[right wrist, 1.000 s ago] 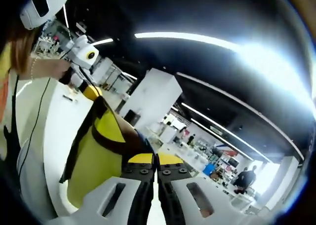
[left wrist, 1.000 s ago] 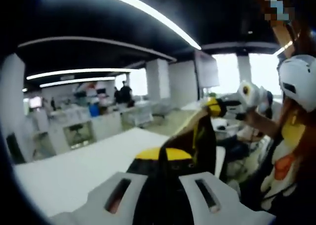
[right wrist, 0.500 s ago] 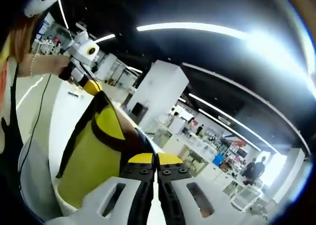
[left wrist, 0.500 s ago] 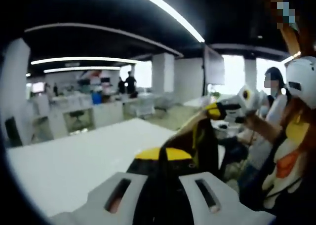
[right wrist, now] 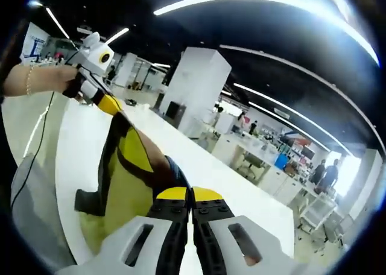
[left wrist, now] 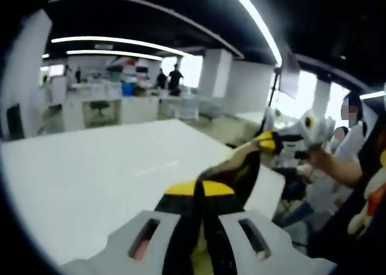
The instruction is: Fold the garment on the visible template until the final outline fits inside the template.
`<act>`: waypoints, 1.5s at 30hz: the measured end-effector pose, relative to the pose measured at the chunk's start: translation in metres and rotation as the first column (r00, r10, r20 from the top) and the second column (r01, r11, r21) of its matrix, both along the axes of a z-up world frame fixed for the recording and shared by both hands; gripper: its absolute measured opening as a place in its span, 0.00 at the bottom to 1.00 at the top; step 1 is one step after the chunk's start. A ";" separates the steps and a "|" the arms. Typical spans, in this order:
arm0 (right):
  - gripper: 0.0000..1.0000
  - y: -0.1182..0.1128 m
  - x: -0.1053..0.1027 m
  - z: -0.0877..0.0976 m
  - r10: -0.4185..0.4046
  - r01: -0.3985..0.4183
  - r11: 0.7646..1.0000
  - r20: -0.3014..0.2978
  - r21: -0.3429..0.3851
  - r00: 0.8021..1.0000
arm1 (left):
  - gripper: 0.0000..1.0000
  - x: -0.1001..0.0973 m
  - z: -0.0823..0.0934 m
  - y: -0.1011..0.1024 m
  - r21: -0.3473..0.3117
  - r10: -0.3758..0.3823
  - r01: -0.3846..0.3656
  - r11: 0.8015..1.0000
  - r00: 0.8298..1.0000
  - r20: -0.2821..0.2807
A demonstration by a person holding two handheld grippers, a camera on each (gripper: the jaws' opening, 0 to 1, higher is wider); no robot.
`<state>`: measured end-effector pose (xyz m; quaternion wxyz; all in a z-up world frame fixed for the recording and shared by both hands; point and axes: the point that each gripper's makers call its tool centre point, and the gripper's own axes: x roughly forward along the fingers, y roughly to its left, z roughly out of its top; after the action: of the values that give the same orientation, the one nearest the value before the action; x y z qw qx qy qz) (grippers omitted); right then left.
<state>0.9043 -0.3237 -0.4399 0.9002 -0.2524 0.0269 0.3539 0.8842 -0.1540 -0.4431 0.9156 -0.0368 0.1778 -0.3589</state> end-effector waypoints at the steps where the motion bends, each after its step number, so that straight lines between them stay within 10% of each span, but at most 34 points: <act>1: 0.01 0.000 0.004 -0.002 -0.002 0.002 1.000 -0.003 0.001 1.000 | 0.00 0.004 -0.002 0.000 0.001 0.002 -0.002 1.000 1.000 -0.002; 45: 0.01 0.010 0.206 -0.189 -0.073 0.057 0.997 -0.319 -0.057 0.945 | 0.00 0.197 -0.176 0.010 0.059 0.104 -0.092 0.994 0.963 -0.247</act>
<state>1.1100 -0.3133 -0.6288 0.8889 -0.2116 0.1892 0.3596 1.0808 -0.1442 -0.6189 0.9032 -0.0690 0.2978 -0.3012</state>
